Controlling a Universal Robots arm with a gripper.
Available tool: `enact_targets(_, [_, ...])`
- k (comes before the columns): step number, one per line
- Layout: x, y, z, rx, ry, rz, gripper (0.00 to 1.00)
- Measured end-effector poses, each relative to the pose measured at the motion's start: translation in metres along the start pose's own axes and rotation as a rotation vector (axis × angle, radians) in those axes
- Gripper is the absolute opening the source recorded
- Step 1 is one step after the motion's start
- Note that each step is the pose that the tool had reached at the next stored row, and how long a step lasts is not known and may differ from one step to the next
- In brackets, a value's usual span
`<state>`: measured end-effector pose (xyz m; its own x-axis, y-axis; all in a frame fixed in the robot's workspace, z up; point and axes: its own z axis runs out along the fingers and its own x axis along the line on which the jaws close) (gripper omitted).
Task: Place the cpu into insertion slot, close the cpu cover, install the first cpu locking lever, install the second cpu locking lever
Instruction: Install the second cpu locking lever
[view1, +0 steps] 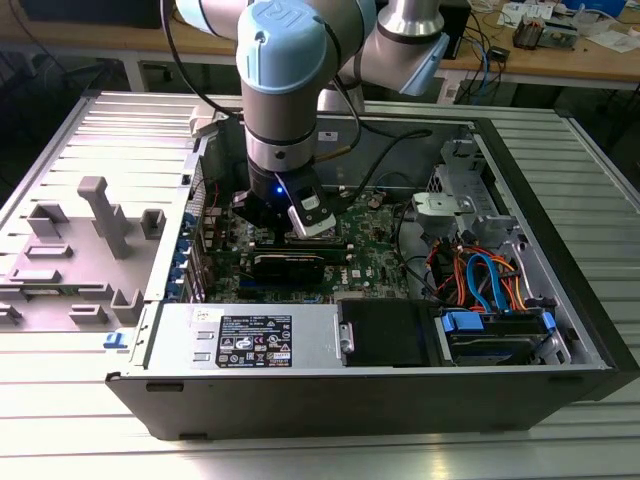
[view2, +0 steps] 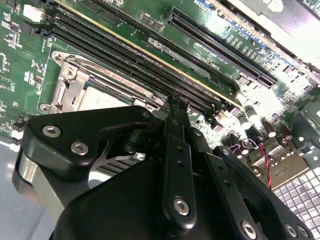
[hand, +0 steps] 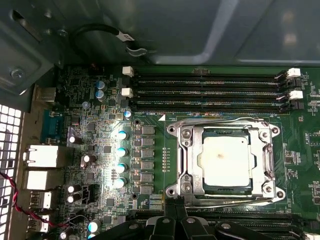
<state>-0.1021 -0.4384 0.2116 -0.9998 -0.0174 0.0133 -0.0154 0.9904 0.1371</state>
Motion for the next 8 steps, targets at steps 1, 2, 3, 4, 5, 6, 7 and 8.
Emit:
enact_targets(1, [0.0, 0.0, 0.0, 0.0001, 0.0, 0.0, 0.11])
enact_targets(2, [0.0, 0.0, 0.0002, 0.0001, 0.0, 0.0, 0.11])
enact_targets(3, [0.0, -0.0001, 0.0004, 0.0, 0.0, 0.0, 0.11])
enact_targets(4, [0.0, -0.0001, 0.0007, -0.0002, 0.0, 0.0, 0.11])
enact_targets(5, [0.0, -0.0002, 0.0009, -0.0003, 0.0, 0.0, 0.11])
enact_targets(6, [0.0, -0.0002, 0.0013, -0.0005, 0.0, 0.0, 0.11])
enact_targets(7, [0.0001, -0.0003, 0.0018, -0.0011, 0.0, 0.0, 0.11])
enact_targets(8, [0.0003, -0.0004, 0.0022, -0.0021, 0.0, 0.0, 0.11])
